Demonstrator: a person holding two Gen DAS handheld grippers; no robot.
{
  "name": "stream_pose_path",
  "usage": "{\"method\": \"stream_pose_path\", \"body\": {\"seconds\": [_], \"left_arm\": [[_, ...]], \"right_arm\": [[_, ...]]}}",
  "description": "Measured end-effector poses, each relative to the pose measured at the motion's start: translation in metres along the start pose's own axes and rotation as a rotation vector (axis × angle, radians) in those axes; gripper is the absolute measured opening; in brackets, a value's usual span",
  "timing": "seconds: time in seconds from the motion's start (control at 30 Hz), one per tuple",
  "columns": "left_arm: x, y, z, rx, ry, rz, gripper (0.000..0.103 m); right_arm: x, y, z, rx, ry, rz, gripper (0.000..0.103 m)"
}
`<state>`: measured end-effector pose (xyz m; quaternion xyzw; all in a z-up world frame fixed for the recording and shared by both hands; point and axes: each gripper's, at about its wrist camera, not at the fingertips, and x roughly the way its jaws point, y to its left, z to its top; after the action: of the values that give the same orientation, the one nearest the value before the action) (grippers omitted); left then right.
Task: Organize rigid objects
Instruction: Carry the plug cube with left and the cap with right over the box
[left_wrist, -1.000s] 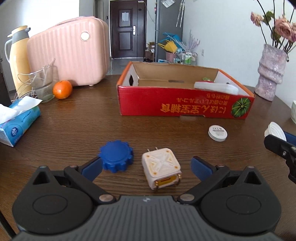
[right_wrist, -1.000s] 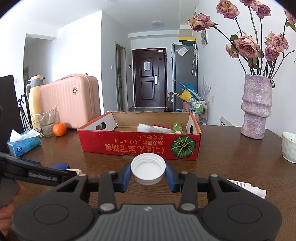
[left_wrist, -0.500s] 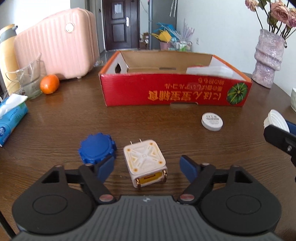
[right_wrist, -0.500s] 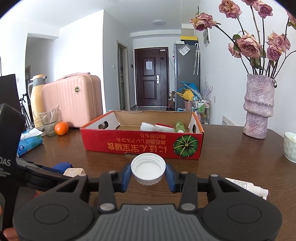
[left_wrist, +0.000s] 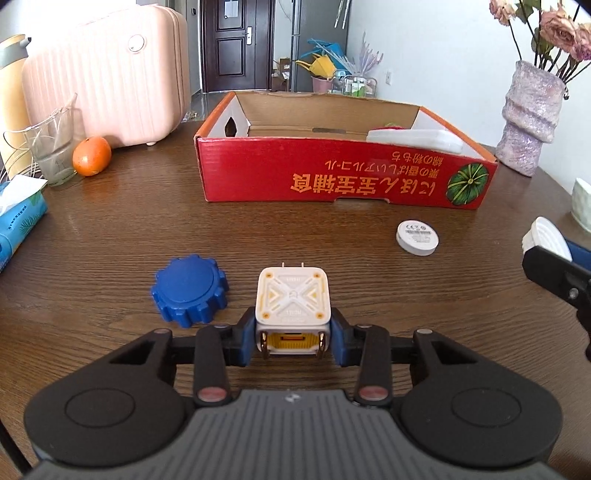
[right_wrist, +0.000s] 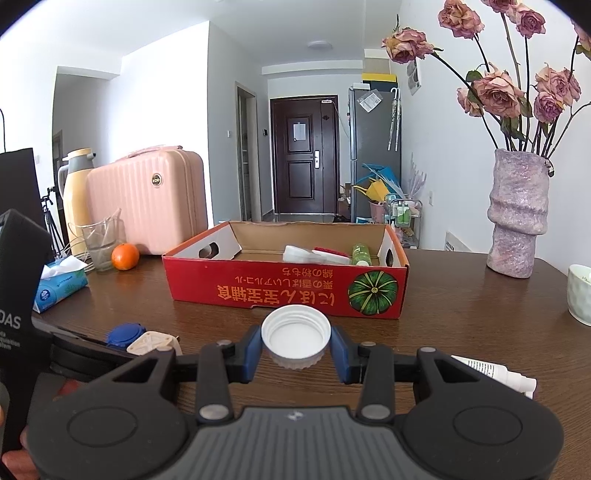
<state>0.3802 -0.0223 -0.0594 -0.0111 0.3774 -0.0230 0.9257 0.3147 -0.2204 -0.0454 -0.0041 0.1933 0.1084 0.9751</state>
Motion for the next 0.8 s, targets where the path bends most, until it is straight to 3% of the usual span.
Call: {"method": "stream_pose_path", "body": {"seconds": [0.8], "left_arm": [[-0.067,0.004,0.009,-0.047,-0.187,-0.069,0.04]], "right_arm": [[-0.014,0.009,0.006,0.0,-0.045,0.005,0.039]]}}
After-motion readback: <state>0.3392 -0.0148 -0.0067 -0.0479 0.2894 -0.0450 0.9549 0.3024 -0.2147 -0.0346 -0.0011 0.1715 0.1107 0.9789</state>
